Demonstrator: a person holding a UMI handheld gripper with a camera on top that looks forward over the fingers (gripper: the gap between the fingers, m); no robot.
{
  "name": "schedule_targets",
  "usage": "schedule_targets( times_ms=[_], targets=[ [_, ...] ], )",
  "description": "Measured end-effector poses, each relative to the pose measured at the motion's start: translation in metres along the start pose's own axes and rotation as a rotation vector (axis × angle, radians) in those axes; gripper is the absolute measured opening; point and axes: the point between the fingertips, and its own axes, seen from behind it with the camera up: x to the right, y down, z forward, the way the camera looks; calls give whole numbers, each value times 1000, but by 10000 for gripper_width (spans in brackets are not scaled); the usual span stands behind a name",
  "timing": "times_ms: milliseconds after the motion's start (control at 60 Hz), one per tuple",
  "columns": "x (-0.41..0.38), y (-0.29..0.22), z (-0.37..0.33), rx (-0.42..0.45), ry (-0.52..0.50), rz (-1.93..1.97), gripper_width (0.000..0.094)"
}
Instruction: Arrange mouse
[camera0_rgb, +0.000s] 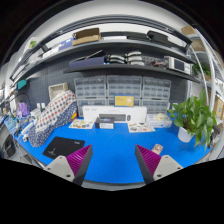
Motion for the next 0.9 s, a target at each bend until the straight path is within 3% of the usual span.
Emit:
schedule_targets(
  times_ms=[300,483,633,900],
  targets=[
    [72,106,22,-117,36,-1,869],
    [148,154,41,-212,114,0,865],
    [196,165,79,-255,146,15,860],
    [228,159,173,-298,106,38,846]
  ],
)
